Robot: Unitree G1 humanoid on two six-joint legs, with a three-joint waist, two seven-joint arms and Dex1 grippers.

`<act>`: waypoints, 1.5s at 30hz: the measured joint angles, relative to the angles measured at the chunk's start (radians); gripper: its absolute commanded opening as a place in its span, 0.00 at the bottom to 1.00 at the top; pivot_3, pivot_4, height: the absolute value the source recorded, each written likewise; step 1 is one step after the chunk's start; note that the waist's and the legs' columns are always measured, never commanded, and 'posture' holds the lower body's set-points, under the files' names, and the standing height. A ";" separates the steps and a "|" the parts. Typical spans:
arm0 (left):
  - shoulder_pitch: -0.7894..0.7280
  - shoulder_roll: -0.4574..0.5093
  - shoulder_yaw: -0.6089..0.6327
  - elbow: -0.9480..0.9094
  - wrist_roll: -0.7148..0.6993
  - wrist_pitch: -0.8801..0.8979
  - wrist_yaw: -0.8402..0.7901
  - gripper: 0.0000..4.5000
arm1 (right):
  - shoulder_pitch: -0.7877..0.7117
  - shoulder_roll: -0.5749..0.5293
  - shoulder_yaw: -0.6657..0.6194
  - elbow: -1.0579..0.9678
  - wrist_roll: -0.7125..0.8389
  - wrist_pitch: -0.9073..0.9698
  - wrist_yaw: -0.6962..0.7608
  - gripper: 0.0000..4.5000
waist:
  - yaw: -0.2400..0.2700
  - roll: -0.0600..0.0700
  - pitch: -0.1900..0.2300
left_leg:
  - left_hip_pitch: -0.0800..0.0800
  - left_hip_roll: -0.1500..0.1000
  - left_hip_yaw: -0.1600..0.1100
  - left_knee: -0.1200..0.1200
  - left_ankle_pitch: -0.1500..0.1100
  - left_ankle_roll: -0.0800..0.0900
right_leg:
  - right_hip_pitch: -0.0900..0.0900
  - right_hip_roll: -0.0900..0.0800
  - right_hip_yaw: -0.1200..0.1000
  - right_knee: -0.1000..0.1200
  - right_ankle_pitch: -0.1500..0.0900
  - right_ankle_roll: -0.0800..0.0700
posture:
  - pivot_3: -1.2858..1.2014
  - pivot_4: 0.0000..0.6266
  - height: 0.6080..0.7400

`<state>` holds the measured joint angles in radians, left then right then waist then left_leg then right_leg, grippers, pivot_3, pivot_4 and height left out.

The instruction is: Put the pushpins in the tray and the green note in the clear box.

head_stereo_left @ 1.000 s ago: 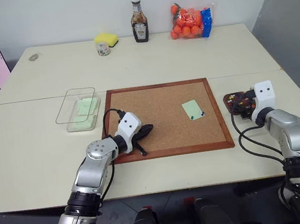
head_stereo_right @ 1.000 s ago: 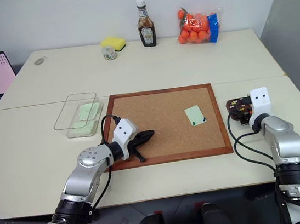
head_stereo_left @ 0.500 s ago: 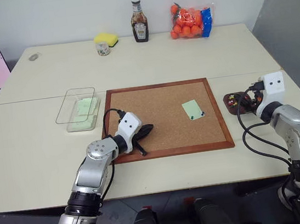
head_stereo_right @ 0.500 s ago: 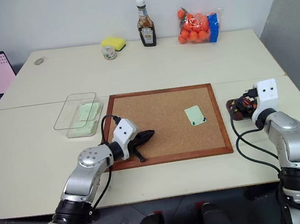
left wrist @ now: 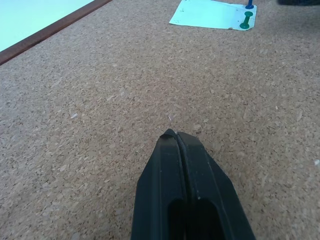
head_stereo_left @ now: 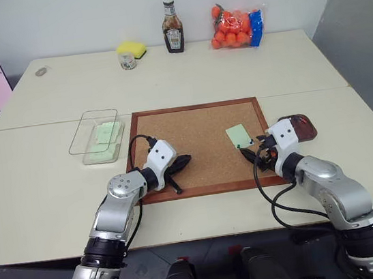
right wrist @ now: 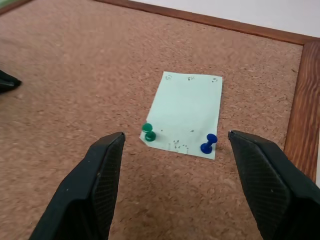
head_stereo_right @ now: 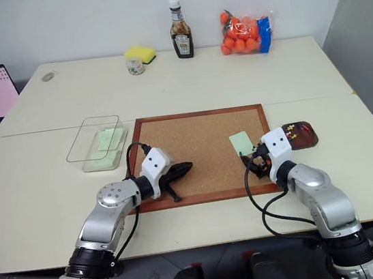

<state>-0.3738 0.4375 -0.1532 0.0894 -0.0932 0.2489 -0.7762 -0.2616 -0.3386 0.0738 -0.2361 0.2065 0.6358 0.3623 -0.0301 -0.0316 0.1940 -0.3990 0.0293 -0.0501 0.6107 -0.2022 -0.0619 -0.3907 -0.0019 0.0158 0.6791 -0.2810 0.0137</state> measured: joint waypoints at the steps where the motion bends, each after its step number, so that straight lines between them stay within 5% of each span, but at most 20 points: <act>1: -0.001 0.000 0.000 0.000 0.001 0.000 0.000 0.00 | -0.007 0.005 0.003 0.014 -0.006 -0.007 -0.002 0.77 | 0.000 0.000 0.000 | 0.000 0.000 0.000 0.000 0.000 0.000 | 0.000 0.000 0.000 0.000 0.000 0.000 | 0.52 0.24 1.00; 35: 0.001 0.000 0.000 0.000 0.004 -0.003 0.001 0.00 | 0.003 0.088 -0.065 0.089 -0.029 -0.082 -0.081 0.77 | 0.000 0.000 0.000 | 0.000 0.000 0.000 0.000 0.000 0.000 | 0.000 0.000 0.000 0.000 0.000 0.000 | 0.52 0.24 1.00; 45: 0.003 0.000 0.000 0.000 0.004 -0.007 0.002 0.00 | -0.006 0.105 -0.051 0.112 -0.037 -0.083 -0.083 0.37 | 0.000 0.000 0.000 | 0.000 0.000 0.000 0.000 0.000 0.000 | 0.000 0.000 0.000 0.000 0.000 0.000 | 0.52 0.24 1.00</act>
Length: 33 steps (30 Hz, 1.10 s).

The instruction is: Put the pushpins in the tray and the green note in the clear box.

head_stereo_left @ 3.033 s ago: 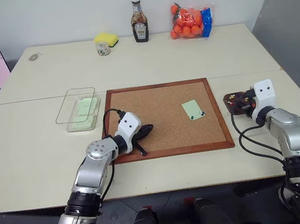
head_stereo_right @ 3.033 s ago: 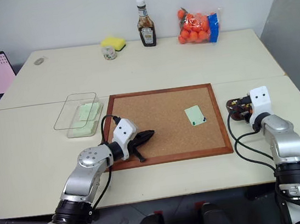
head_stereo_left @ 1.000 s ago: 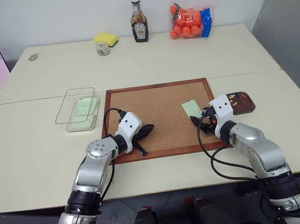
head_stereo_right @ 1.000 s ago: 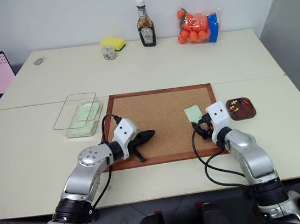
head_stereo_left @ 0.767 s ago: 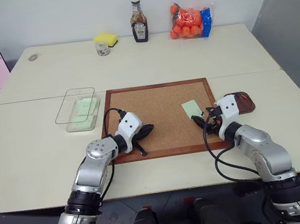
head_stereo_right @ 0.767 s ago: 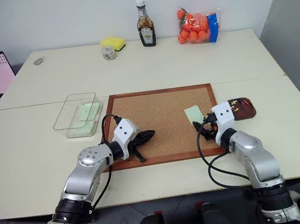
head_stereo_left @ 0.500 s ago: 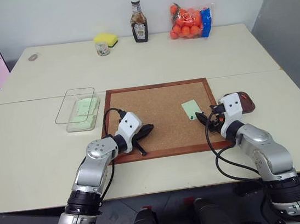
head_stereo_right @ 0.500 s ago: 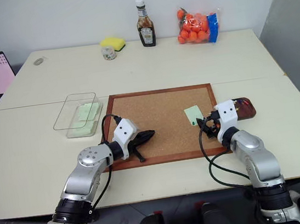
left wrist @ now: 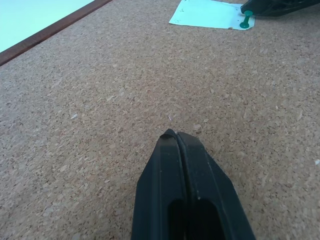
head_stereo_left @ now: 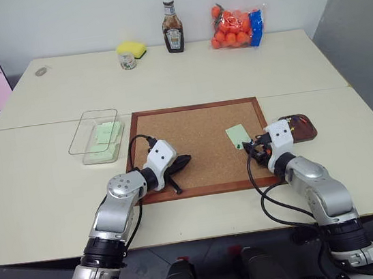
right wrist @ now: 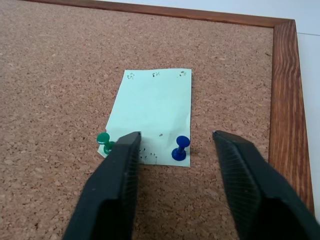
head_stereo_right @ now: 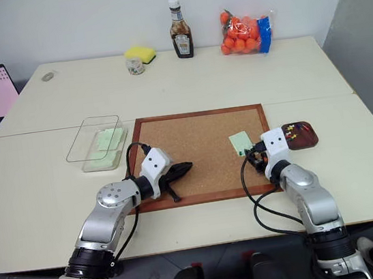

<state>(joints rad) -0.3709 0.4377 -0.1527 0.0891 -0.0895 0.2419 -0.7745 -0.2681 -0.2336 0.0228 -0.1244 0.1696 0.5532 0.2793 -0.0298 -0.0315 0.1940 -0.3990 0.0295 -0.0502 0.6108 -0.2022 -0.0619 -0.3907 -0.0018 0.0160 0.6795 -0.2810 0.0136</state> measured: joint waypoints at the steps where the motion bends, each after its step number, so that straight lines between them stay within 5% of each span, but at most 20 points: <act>1: 0.001 0.000 0.000 0.000 0.000 -0.001 0.000 0.00 | 0.000 0.001 0.000 0.001 0.000 0.000 -0.001 0.32 | 0.000 0.000 0.000 | 0.000 0.000 0.000 0.000 0.000 0.000 | 0.000 0.000 0.000 0.000 0.000 0.000 | 0.52 0.24 1.00; 9: 0.003 0.000 0.000 0.000 0.001 -0.005 0.002 0.00 | -0.004 0.005 -0.004 0.001 0.003 0.003 -0.002 0.01 | 0.000 0.000 0.000 | 0.000 0.000 0.000 0.000 0.000 0.000 | 0.000 0.000 0.000 0.000 0.000 0.000 | 0.52 0.24 1.00; 33: 0.007 -0.001 0.000 -0.005 0.002 -0.008 0.002 0.00 | 0.022 0.027 -0.053 -0.075 0.050 -0.089 0.005 0.01 | 0.000 0.000 0.000 | 0.000 0.000 0.000 0.000 0.000 0.000 | 0.000 0.000 0.000 0.000 0.000 0.000 | 0.52 0.24 1.00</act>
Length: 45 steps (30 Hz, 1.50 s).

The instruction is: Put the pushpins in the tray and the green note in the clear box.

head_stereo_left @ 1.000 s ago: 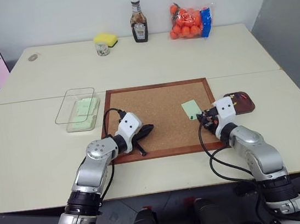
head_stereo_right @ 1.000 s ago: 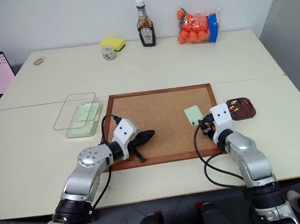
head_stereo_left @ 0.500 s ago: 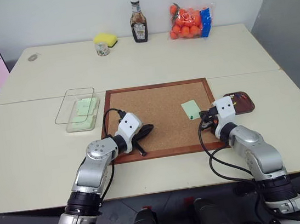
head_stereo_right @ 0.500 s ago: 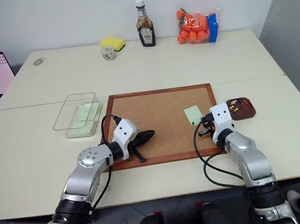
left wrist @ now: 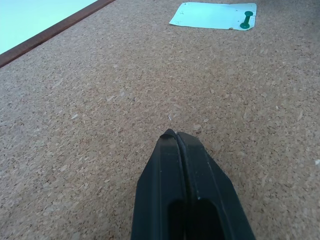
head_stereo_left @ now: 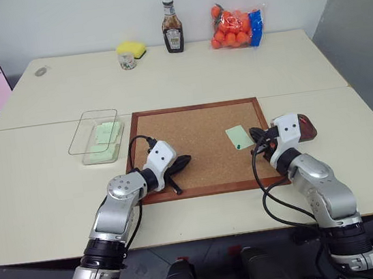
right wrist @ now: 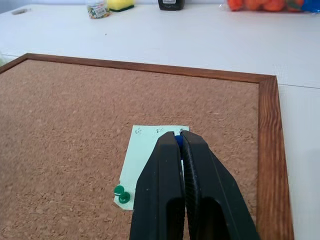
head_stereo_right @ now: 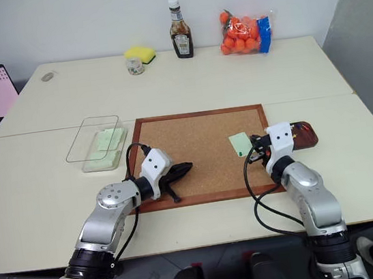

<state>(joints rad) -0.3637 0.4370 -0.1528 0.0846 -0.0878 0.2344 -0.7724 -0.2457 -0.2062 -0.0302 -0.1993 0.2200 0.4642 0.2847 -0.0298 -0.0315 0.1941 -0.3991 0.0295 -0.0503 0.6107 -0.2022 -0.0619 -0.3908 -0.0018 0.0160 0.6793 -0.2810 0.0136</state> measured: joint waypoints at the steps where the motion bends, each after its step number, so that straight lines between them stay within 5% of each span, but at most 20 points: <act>1: 0.000 0.000 0.000 0.000 0.000 0.000 0.000 0.00 | 0.000 -0.003 -0.010 -0.001 0.002 0.000 -0.001 0.01 | 0.000 0.000 0.000 | 0.000 0.000 0.000 0.000 0.000 0.000 | 0.000 0.000 0.000 0.000 0.000 0.000 | 0.52 0.24 1.00; 11: 0.005 0.001 0.000 -0.003 0.001 -0.003 -0.001 0.00 | -0.027 -0.145 -0.186 0.082 -0.020 0.000 -0.053 0.01 | 0.000 0.000 0.000 | 0.000 0.000 0.001 0.000 0.000 0.000 | 0.000 0.000 0.000 0.000 0.000 0.000 | 0.52 0.24 1.00; 27: 0.005 0.001 -0.002 -0.002 0.013 -0.015 -0.003 0.00 | -0.107 -0.215 -0.219 0.340 -0.043 0.001 -0.061 0.01 | 0.000 0.000 0.000 | 0.000 0.000 0.001 0.000 0.000 0.000 | 0.000 0.000 0.001 0.000 0.000 0.000 | 0.52 0.24 1.00; 38: 0.005 0.001 -0.002 -0.001 0.014 -0.019 -0.004 0.00 | -0.116 -0.215 -0.206 0.351 -0.042 0.002 -0.049 0.50 | 0.000 0.000 0.000 | 0.000 0.000 0.001 0.000 0.000 0.000 | 0.000 0.000 0.001 0.000 0.000 0.000 | 0.52 0.24 1.00; 45: 0.005 0.001 -0.003 -0.001 0.015 -0.019 -0.003 0.00 | -0.085 -0.217 -0.188 0.285 -0.048 0.028 -0.047 0.50 | 0.000 0.000 0.000 | 0.000 0.000 0.001 0.000 0.000 0.000 | 0.000 0.000 0.001 0.000 0.000 0.000 | 0.52 0.24 1.00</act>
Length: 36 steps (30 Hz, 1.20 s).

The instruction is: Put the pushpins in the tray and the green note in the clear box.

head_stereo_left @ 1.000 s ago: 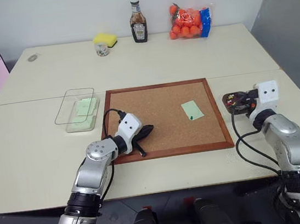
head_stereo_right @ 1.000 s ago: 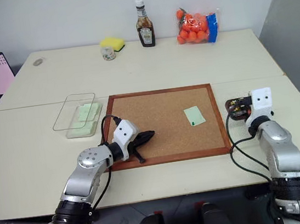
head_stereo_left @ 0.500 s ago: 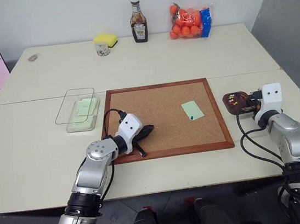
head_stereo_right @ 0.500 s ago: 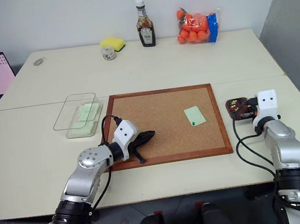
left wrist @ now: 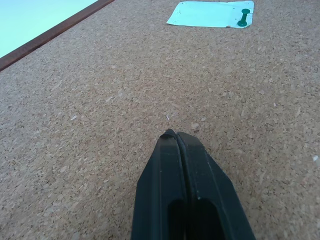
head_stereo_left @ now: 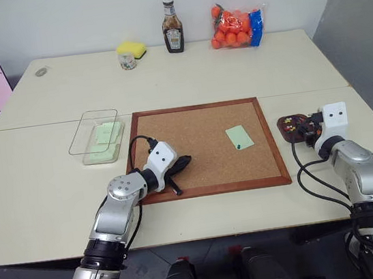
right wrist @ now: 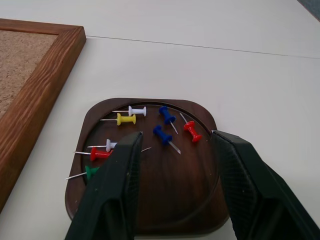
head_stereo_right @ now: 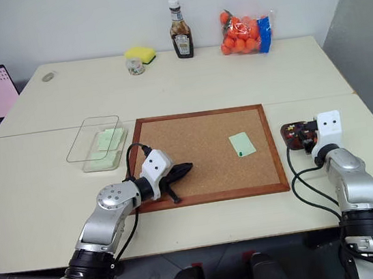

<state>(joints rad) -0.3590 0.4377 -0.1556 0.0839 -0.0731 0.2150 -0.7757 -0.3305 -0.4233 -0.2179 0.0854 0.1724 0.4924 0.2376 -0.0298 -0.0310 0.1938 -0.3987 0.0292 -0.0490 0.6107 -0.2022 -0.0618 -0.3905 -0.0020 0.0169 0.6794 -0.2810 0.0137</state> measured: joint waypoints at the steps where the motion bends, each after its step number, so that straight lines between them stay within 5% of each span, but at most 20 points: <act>1: 0.000 0.000 0.000 0.000 0.000 0.000 0.000 0.00 | 0.002 0.000 0.003 -0.001 -0.002 0.003 0.000 0.50 | 0.000 0.000 0.000 | 0.000 0.000 0.000 0.000 0.000 0.000 | 0.000 0.000 0.000 0.000 0.000 0.000 | 0.52 0.24 1.00; 14: 0.001 0.001 -0.001 0.000 0.001 -0.004 0.000 0.00 | 0.047 0.000 -0.036 -0.211 0.085 0.037 0.049 0.50 | 0.000 0.000 0.000 | 0.000 0.000 -0.001 0.000 0.000 0.000 | 0.000 0.000 0.000 0.000 0.000 0.000 | 0.52 0.24 1.00; 20: 0.003 0.006 0.000 0.001 0.001 -0.005 0.000 0.00 | 0.150 0.037 0.095 -0.406 0.143 0.064 0.135 0.58 | -0.002 0.000 0.000 | 0.000 0.000 -0.001 0.000 0.000 0.000 | 0.000 0.000 0.000 0.000 0.000 0.000 | 0.52 0.24 1.00; 25: 0.002 0.006 -0.001 0.001 0.000 -0.006 -0.002 0.00 | 0.148 0.073 0.208 -0.429 0.108 0.063 0.125 0.77 | -0.001 0.000 0.000 | 0.000 0.000 -0.001 0.000 0.000 0.000 | 0.000 0.000 -0.001 0.000 0.000 0.000 | 0.52 0.24 1.00; 36: -0.003 0.007 -0.002 0.004 0.000 -0.005 -0.003 0.00 | 0.090 0.131 0.337 -0.257 -0.016 -0.005 0.102 0.77 | -0.001 0.000 0.000 | 0.000 0.000 -0.001 0.000 0.000 0.000 | 0.000 0.000 -0.001 0.000 0.000 0.000 | 0.52 0.24 1.00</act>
<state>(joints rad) -0.3617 0.4450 -0.1579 0.0882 -0.0726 0.2099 -0.7792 -0.2410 -0.2926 0.1186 -0.1714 0.1562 0.4870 0.3394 -0.0306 -0.0308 0.1937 -0.3986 0.0295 -0.0499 0.6106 -0.2022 -0.0619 -0.3905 -0.0018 0.0161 0.6792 -0.2811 0.0136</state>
